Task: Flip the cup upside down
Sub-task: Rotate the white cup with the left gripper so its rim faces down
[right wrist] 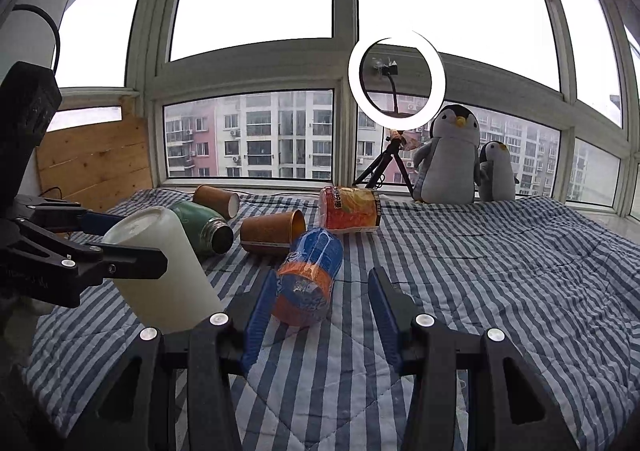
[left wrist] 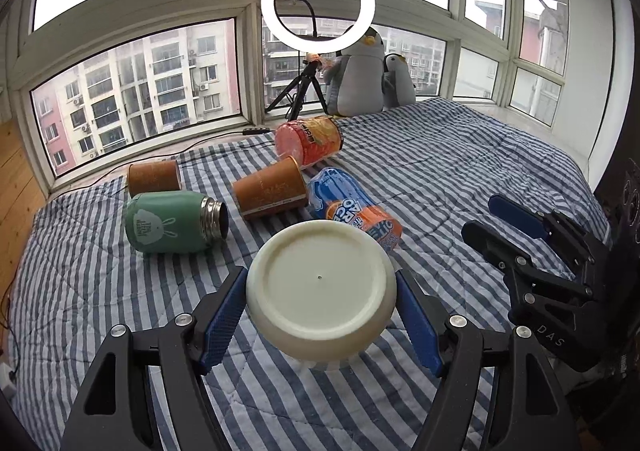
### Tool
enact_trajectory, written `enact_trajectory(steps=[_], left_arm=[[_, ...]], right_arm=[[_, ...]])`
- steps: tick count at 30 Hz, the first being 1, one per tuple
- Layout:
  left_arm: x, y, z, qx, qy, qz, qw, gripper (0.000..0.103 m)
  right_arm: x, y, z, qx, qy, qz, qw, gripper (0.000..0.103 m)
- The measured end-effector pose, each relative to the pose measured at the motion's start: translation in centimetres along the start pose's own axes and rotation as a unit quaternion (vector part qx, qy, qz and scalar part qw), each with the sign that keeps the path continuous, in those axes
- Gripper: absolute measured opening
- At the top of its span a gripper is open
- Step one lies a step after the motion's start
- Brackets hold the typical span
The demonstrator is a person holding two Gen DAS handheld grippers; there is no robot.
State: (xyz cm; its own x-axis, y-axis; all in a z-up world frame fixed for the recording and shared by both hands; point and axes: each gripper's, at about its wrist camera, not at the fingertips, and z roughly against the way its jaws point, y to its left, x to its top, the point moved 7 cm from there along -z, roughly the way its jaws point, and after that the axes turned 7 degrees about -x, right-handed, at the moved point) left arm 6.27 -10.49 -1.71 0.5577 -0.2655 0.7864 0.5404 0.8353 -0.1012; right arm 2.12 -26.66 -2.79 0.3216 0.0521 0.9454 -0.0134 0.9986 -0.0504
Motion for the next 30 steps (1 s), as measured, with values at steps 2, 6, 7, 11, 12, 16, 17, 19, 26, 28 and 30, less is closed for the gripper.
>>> enact_trajectory(steps=[2,6,7,11,12,16,17,19,26,28,30], left_arm=[[-0.3,0.3,-0.4,-0.01,0.0,0.011,0.9999,0.076],[-0.5,0.6,-1.1,-0.003,-0.002,0.011,0.9999,0.076],[-0.5,0.6,-1.3,-0.003,-0.002,0.012,0.9999,0.076],[-0.4,0.6,-2.4,-0.002,0.007,0.011,0.9999,0.076],[-0.3,0.5,-2.8,-0.001,0.009,0.009,0.9999,0.076],[-0.2,0.3,-4.0,0.003,0.015,0.006,0.9999,0.076],[-0.2,0.2,-4.2,0.003,0.016,0.005,0.9999,0.076],[-0.3,0.0,-4.8,0.006,0.018,0.0,0.9998,0.076],[-0.2,-0.7,-5.5,0.002,0.008,-0.003,1.0,0.077],[-0.1,-0.8,-5.2,0.003,0.001,-0.002,1.0,0.078],[-0.2,-0.9,-4.8,0.003,-0.006,-0.002,1.0,0.08]], right_arm=[[0.1,0.3,-0.1,-0.005,-0.006,0.002,1.0,0.044],[0.1,1.0,0.1,-0.009,-0.01,0.006,1.0,0.044],[0.2,1.0,0.1,-0.01,-0.011,0.007,1.0,0.044],[0.3,1.0,0.4,-0.011,-0.013,0.007,1.0,0.044],[0.3,1.0,0.4,-0.011,-0.013,0.007,1.0,0.044],[0.1,0.9,0.3,-0.012,-0.009,0.006,1.0,0.044],[0.0,0.9,0.2,-0.013,-0.007,0.006,1.0,0.044],[-0.2,0.7,0.1,-0.014,-0.004,0.006,1.0,0.044],[-0.6,-0.2,0.0,-0.02,0.003,0.003,1.0,0.044],[-0.7,-0.3,0.0,-0.022,0.003,0.004,1.0,0.045],[-0.7,-0.3,0.0,-0.021,0.004,0.007,1.0,0.047]])
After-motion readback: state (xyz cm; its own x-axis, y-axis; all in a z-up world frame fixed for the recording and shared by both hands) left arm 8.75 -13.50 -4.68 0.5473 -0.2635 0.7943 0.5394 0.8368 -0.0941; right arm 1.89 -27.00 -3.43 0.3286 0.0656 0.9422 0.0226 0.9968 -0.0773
